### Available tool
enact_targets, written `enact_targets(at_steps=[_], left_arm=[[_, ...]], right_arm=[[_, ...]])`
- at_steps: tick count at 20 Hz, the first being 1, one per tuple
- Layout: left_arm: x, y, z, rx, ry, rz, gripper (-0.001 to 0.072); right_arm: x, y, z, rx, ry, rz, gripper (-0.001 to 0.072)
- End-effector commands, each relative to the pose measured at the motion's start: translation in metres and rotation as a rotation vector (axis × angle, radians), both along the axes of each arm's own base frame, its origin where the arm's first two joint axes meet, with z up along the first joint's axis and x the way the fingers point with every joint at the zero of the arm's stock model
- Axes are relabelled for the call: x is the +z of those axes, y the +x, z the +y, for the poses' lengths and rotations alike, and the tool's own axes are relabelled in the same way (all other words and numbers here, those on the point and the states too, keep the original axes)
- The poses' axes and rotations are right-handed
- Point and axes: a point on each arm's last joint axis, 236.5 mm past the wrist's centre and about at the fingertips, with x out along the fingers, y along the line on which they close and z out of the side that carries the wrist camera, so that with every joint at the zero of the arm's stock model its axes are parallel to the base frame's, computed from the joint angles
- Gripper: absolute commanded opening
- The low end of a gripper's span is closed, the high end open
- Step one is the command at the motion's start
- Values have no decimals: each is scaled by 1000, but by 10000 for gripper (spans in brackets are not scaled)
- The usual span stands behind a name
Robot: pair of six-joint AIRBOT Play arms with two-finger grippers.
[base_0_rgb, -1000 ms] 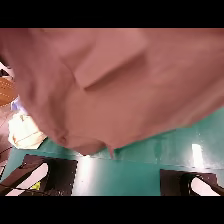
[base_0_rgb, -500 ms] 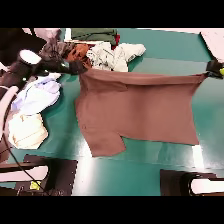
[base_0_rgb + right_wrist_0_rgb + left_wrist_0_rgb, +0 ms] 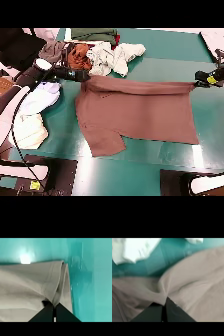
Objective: Fold the shirts.
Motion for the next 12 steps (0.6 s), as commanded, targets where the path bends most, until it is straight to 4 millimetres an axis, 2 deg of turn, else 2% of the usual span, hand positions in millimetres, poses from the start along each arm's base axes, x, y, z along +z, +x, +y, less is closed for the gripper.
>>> enact_targets(at_steps=[1,3,8,9,10,11,12], left_arm=[[-35,-44,9,-97,111,188,22],[-50,-59,24,-84,180,277,23],[-50,-62,22,-82,167,296,24],[-50,-64,21,-83,164,303,24],[-50,-66,21,-71,154,325,77],[-51,-72,21,-45,138,372,515],[-52,-84,23,10,106,466,710]], right_arm=[[-10,-33,5,21,22,147,33],[-14,-44,8,26,32,192,33],[-52,-78,13,20,61,321,33],[-55,-81,13,20,62,333,117],[-54,-82,11,17,63,337,552],[-48,-81,5,9,57,326,711],[-36,-79,0,1,52,308,711]])
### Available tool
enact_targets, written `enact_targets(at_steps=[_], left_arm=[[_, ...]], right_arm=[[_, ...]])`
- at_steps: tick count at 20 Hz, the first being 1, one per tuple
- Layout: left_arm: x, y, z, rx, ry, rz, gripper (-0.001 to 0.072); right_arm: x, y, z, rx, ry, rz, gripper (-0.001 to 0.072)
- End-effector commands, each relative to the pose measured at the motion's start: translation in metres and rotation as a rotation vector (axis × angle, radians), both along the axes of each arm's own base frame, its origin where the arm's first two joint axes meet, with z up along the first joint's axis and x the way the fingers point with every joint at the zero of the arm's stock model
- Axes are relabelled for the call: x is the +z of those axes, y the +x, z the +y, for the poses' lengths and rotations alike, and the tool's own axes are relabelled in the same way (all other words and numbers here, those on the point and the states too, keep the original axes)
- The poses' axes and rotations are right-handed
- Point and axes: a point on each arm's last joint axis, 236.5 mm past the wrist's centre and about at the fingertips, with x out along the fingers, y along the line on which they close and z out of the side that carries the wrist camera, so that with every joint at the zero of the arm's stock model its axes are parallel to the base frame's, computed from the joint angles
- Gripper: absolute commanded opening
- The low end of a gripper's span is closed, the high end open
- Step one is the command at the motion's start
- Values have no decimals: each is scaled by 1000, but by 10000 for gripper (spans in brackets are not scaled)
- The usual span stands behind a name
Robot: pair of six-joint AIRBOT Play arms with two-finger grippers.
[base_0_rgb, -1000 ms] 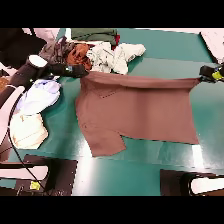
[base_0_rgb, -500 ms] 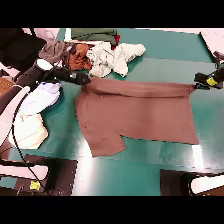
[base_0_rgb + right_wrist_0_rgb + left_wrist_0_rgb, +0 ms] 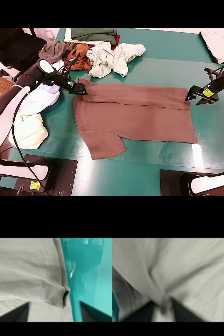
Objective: Fold the shirts.
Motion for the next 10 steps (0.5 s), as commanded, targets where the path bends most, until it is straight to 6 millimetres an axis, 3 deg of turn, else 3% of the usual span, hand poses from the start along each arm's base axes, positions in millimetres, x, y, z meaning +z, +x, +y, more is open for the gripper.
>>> enact_targets(at_steps=[1,4,6,8,10], left_arm=[[1,-33,5,85,-31,193,710],[31,-59,35,105,42,175,707],[45,-86,54,189,39,145,707],[28,-135,63,262,6,240,708],[2,-173,50,328,-122,384,707]], right_arm=[[22,-7,-10,-16,-4,-5,712],[56,-25,-16,-62,6,-78,712],[57,-52,-9,-98,72,-97,712],[47,-81,0,-136,146,-93,712],[37,-100,4,-173,186,-89,711]])
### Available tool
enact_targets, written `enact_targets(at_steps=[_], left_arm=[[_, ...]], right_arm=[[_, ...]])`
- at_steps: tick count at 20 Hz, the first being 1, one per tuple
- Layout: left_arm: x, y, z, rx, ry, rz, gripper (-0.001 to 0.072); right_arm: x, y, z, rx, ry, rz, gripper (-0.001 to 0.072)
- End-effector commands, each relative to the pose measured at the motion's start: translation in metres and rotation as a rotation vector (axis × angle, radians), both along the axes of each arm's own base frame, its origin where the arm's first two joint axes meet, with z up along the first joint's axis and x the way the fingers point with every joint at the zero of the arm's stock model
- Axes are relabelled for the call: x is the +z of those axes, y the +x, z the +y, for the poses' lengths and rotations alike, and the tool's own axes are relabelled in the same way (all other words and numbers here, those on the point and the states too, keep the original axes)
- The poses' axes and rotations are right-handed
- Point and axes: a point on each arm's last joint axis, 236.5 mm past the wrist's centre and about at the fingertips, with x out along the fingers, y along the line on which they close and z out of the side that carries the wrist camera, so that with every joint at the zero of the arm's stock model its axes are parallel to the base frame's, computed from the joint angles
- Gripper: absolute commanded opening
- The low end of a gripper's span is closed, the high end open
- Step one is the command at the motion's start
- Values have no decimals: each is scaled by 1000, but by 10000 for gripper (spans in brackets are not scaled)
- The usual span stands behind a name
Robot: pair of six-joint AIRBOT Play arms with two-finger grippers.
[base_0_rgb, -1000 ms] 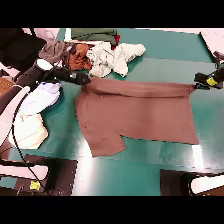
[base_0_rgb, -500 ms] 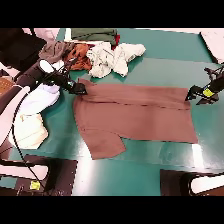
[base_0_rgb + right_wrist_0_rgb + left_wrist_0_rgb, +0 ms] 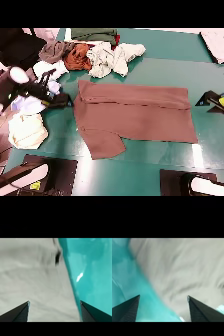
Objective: Fold the shirts.
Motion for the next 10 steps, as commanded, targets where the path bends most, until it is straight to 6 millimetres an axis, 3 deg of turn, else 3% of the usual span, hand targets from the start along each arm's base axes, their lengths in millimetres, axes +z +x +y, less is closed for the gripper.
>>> enact_targets(at_steps=[1,6,7,10], left_arm=[[-28,-55,-14,148,-170,150,708],[-60,-67,-22,214,-214,183,691],[-64,-68,-27,203,-224,175,635],[-78,-77,-47,161,-213,177,636]], right_arm=[[-9,-28,15,-45,88,-30,712],[-11,-32,25,-32,83,-50,711],[-11,-32,25,-31,83,-51,710],[-11,-30,24,-34,79,-59,709]])
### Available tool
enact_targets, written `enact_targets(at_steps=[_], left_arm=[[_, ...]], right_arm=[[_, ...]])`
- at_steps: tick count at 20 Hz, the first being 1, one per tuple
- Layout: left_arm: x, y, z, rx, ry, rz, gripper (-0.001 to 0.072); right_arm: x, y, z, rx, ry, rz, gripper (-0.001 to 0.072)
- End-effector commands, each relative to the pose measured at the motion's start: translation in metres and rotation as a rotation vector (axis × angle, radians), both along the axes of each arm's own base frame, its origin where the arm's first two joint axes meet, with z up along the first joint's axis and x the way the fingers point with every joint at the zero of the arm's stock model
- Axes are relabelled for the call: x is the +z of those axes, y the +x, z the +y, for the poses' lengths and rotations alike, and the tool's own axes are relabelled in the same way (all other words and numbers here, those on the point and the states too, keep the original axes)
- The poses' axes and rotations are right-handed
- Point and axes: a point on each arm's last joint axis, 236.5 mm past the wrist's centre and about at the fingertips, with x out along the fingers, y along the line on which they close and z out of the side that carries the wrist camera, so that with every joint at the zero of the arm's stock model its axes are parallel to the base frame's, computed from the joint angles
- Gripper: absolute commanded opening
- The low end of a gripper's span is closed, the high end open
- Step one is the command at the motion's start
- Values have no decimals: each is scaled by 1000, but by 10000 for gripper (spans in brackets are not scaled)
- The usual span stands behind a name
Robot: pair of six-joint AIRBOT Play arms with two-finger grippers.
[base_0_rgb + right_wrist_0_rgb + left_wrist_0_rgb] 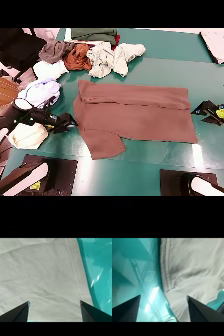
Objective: Fold the shirts.
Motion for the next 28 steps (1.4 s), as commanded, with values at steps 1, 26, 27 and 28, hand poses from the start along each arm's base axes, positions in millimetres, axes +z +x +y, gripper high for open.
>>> enact_targets(at_steps=[1,26,27,28], left_arm=[[-17,-2,-22,-3,0,-27,636],[23,4,-106,5,-324,-42,22],[35,15,-109,20,-350,-68,22],[46,24,-111,13,-362,-97,22]], right_arm=[[0,1,1,-3,1,-11,708],[-7,0,-21,-60,-10,-5,705],[-13,-1,-20,-49,-2,13,705],[-19,-6,-18,-37,16,47,705]])
